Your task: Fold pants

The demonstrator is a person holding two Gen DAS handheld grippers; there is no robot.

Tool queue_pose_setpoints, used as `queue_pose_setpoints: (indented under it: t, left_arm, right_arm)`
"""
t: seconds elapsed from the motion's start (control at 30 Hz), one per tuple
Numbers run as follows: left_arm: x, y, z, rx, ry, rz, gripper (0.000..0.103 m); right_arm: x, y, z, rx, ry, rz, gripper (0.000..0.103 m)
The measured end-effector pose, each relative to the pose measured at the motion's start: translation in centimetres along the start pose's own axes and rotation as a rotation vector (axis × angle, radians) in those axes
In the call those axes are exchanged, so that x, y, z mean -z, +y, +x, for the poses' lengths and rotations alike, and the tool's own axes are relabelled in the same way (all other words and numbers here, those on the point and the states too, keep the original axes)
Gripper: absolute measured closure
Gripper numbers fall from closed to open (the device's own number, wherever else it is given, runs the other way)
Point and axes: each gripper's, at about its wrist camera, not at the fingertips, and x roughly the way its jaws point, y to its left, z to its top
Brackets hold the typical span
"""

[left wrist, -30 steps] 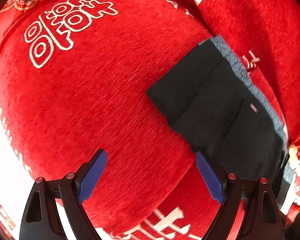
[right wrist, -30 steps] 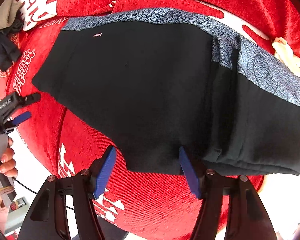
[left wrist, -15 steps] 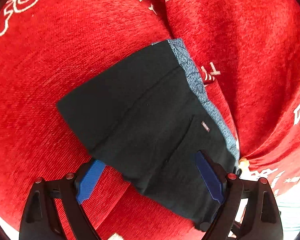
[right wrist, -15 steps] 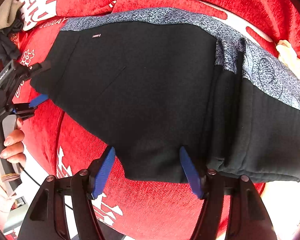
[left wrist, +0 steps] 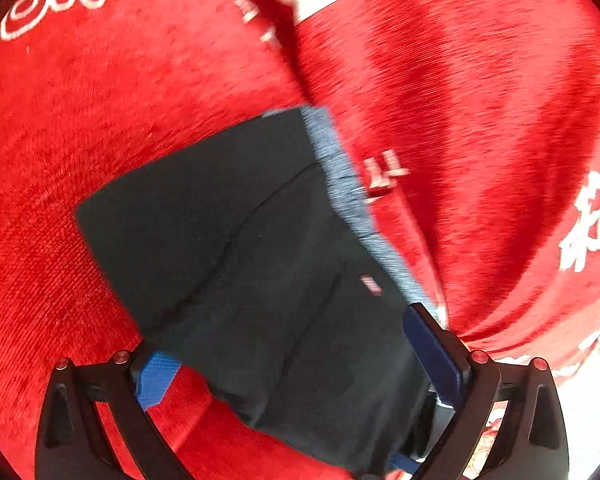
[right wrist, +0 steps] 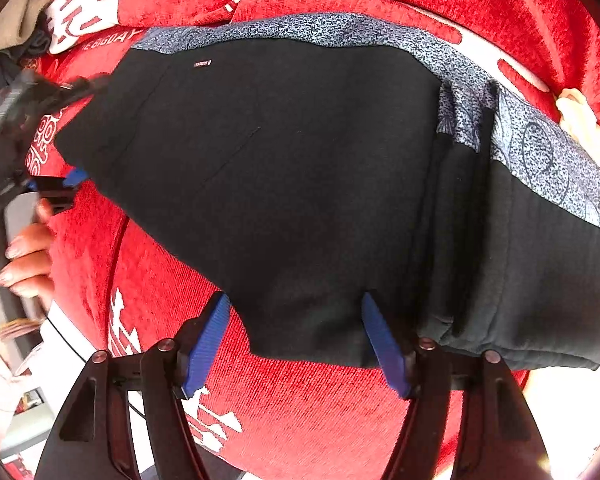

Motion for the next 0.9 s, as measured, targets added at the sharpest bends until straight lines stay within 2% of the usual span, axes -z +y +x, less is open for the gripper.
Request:
queue_pose_setpoints:
  t: [0.1, 0.13, 0.17, 0.2, 0.27, 0.3, 0.4, 0.5, 0.57, 0.7, 0.9]
  left_arm:
    - [0.0, -0.5, 0.2, -0.052, -0.015, 0.017, 0.006]
    - [0.0, -1.1, 0.3, -0.112, -0.023, 0.043, 0.021]
    - [0.2, -1.7, 0.5, -0.190, -0.032, 0.083, 0.044]
    - [0.3, -2.1, 0.6, -0.251, -0.041, 0.118, 0.056]
    - [0.9, -3.2, 0.4, -0.336, -0.064, 0.230, 0.070]
    - [1.4, -4.3, 0.3, -0.386, -0.087, 0.308, 0.070]
    - [4.6, -8.4, 0.8, -0.574, -0.192, 0.643, 0.071]
    - [6.8, -10.3, 1.9, -0.679, -0.244, 0.841, 0.071]
    - [7.7, -10.5, 2.0, -0.721, -0.261, 0.917, 0.071]
    - [8.1, -10.3, 2.1, -0.752, -0.269, 0.981, 0.071]
    - [8.6, -10.8, 2.2, -0.765, -0.278, 1.024, 0.071]
  right_arm:
    - [-0.2, -0.1, -0.7, -0.024, -0.005, 0.009, 0.030]
    - [-0.4, -0.3, -1.2, -0.042, -0.017, 0.016, 0.030]
    - [-0.6, -0.4, -1.9, -0.059, -0.032, 0.021, 0.030]
    - [-1.0, -0.6, -3.0, -0.085, -0.057, 0.026, 0.030]
    - [-2.2, -0.9, -4.9, -0.128, -0.100, 0.034, 0.030]
    - [-3.4, -1.1, -6.0, -0.156, -0.119, 0.037, 0.030]
    - [-7.3, -0.7, -7.8, -0.239, -0.129, 0.027, 0.030]
    - [-11.7, 1.4, -8.2, -0.324, -0.089, -0.022, 0.023]
    - [-14.6, 3.8, -7.4, -0.362, -0.034, -0.066, 0.023]
    - [-18.6, 10.0, -4.5, -0.427, 0.117, -0.169, 0.023]
    - [-20.5, 16.5, 1.2, -0.352, 0.303, -0.292, 0.023]
